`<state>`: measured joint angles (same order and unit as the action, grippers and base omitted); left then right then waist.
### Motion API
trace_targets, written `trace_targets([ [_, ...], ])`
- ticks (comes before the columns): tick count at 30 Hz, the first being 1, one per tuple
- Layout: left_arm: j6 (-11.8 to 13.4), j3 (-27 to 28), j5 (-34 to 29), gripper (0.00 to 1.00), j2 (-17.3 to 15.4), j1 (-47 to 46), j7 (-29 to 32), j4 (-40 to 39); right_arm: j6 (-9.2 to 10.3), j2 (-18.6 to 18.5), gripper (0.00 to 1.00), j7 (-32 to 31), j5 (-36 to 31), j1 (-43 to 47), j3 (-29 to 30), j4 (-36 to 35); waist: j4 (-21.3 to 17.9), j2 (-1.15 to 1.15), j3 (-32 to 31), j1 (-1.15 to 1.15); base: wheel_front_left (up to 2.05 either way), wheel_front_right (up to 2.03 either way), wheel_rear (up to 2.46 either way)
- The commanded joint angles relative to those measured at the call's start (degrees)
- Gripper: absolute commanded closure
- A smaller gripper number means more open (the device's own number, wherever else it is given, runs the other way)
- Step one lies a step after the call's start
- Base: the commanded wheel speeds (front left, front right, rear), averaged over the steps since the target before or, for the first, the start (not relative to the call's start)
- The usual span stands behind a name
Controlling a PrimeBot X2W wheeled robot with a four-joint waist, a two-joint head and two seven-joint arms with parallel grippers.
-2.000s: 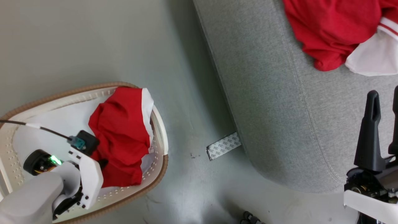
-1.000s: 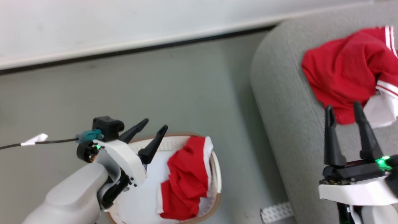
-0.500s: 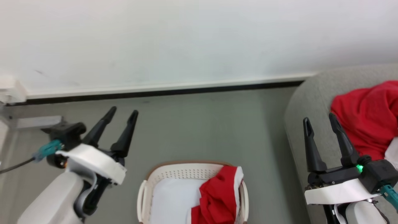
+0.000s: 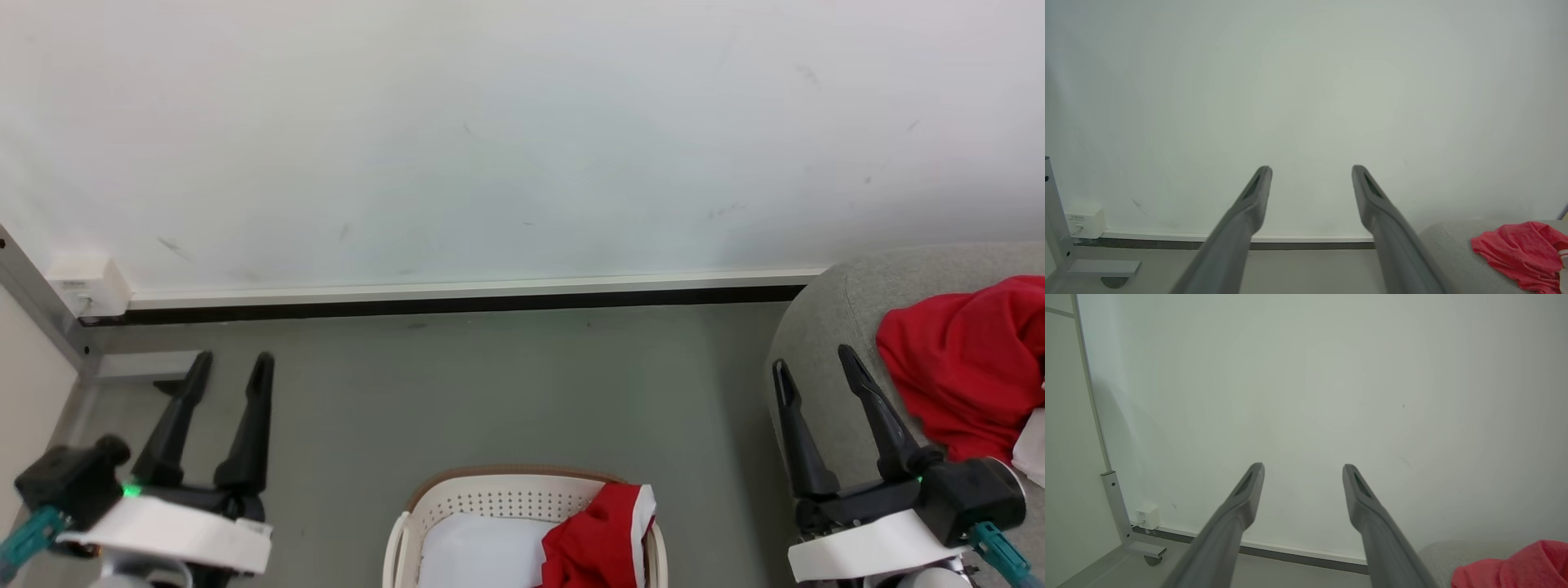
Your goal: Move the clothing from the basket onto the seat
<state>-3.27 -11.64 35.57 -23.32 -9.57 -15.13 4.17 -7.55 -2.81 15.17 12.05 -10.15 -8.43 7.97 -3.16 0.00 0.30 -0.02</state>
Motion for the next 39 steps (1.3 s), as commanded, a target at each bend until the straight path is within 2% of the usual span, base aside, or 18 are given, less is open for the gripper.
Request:
trace_targets([
  [1,-0.2,1.2,-1.1,0.00,0.6,1.8,0.0,-0.5,0.13,-0.2,0.00,0.0,-0.6,0.9,0.5,-0.5,-0.1,0.00,-0.1,0.02,0.00,0.00,0.00],
  [5,-1.4,5.6,-2.9,0.00,3.4,6.0,0.0,-1.6,0.13,-0.1,0.00,0.0,-0.5,2.3,1.4,-2.2,-0.5,0.00,0.0,0.02,0.00,0.00,0.00],
  [13,-3.2,8.8,-6.2,0.00,7.4,8.6,0.0,-2.1,0.14,-0.1,0.00,0.0,-1.9,2.2,1.5,-3.1,-1.3,0.00,0.1,0.02,0.00,0.00,0.00],
  [27,-4.2,11.8,-8.3,0.00,9.5,7.4,0.0,-1.5,0.13,-0.1,0.00,0.0,-1.8,1.6,0.8,-3.2,-2.0,0.00,0.9,0.02,0.00,0.00,0.00],
  [39,-4.3,10.7,-7.1,0.00,8.3,6.6,0.0,-2.0,0.13,-0.1,0.00,0.0,-1.6,0.9,1.0,-3.4,-2.8,0.00,2.2,0.02,0.00,0.00,0.00],
])
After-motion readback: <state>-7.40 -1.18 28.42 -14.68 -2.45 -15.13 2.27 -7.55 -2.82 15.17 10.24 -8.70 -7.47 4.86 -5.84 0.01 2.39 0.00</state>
